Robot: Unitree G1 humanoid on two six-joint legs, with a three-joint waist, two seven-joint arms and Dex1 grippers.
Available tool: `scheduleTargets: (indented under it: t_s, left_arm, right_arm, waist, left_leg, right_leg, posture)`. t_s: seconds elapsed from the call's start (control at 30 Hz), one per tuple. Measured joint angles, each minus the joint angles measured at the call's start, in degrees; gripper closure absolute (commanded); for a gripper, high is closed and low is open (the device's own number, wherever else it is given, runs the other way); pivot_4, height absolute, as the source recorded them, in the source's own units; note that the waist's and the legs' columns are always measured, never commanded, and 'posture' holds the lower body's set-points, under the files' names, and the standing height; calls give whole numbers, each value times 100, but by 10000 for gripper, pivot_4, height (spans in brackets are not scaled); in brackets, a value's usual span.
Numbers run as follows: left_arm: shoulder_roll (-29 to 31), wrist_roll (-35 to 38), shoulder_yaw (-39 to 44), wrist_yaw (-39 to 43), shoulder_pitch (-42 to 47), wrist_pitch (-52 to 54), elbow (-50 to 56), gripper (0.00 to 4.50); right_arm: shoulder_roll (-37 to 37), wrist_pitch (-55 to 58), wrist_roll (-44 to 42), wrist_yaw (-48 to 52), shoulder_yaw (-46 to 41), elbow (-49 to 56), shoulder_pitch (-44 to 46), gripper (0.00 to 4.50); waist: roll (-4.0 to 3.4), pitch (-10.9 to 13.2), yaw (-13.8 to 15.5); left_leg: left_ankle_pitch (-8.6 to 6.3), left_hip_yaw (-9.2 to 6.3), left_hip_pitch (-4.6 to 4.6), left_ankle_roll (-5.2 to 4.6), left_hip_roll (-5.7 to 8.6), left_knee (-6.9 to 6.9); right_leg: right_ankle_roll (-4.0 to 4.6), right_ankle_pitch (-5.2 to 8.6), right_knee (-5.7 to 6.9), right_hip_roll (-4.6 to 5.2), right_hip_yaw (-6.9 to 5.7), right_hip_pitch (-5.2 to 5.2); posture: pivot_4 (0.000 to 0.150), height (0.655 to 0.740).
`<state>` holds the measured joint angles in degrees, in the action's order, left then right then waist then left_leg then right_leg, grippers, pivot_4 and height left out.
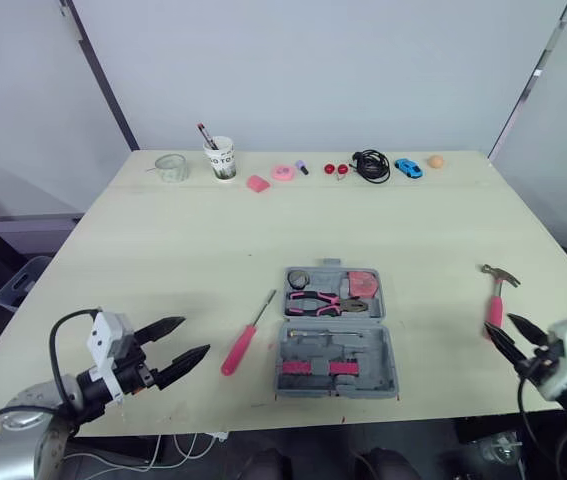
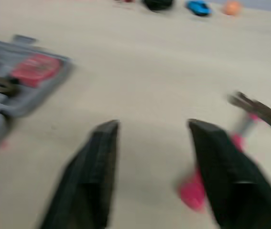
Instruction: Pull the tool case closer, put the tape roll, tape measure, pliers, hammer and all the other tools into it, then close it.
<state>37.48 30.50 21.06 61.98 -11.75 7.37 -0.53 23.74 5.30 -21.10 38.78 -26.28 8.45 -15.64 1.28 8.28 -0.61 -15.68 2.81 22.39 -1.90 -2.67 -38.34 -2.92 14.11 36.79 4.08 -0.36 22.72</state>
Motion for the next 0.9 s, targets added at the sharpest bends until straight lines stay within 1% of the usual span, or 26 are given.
scheduleTargets:
  t_s: [0.03, 0.07, 0.17, 0.27, 0.37, 0.47, 0.7, 0.9]
  left_arm:
    - [-64, -5, 29, -91, -33, -33, 12, 0]
    - [-98, -7, 54, -138, -66, -50, 22, 0]
    - [-127, -162, 189, -285, -434, -294, -40, 0]
    - [-122, -180, 467, -376, -554, -440, -275, 0]
    - [-112, -176, 568, -399, -585, -488, -314, 0]
    - [-112, -177, 554, -327, -623, -526, -333, 0]
    - [-112, -178, 494, -345, -586, -476, -214, 0]
    - [-148, -175, 116, -561, -369, -188, 381, 0]
  right_arm:
    - [-54, -83, -77, -19, -112, -68, -114, 3131]
    - [-102, -137, -126, -29, -188, -97, -164, 621]
    - [-229, -548, -397, 95, -619, -474, -642, 621]
    - [-226, -794, -595, 341, -866, -766, -1036, 621]
    - [-226, -914, -669, 482, -871, -899, -1158, 621]
    - [-160, -1068, -704, 610, -872, -1182, -1181, 621]
    - [-36, -1095, -789, 726, -845, -1165, -1097, 621]
    - [212, -771, -1097, 1077, -489, -283, -963, 621]
  waist:
    - [0, 0, 1]
    - [-1, -1, 3]
    - [-4, -2, 12]
    - [-6, -2, 13]
    - [-7, -3, 4]
    - [-13, -4, -6]
    - [-16, -2, 4]
    - [-26, -1, 12]
  left_leg:
    - [0, 0, 0, 0, -1, 0]
    - [0, 0, 0, 0, -1, 0]
    - [-2, 2, 2, 0, -2, 6]
    - [-2, 0, 1, 0, -5, 5]
    - [-2, 2, -2, 2, -10, 4]
    - [-3, 6, -3, 3, -10, 5]
    - [-3, 2, 3, 3, -8, 6]
    - [-3, -2, 5, 3, -5, 6]
  right_leg:
    - [0, 0, 0, 1, 0, 0]
    - [1, 0, 0, 1, 1, 0]
    - [1, 1, -9, 4, 1, 1]
    - [2, 2, -9, 9, 0, 6]
    - [1, 2, -9, 14, -1, 8]
    - [2, 1, -9, 49, -5, 11]
    - [5, 1, -10, 59, -11, 11]
    - [6, 0, -9, 73, -4, 10]
  posture:
    - [1500, 7400]
    - [1500, 7400]
    - [1500, 7400]
    - [1500, 7400]
    - [1500, 7400]
    - [1500, 7400]
    - [1500, 7400]
    - [1500, 7400]
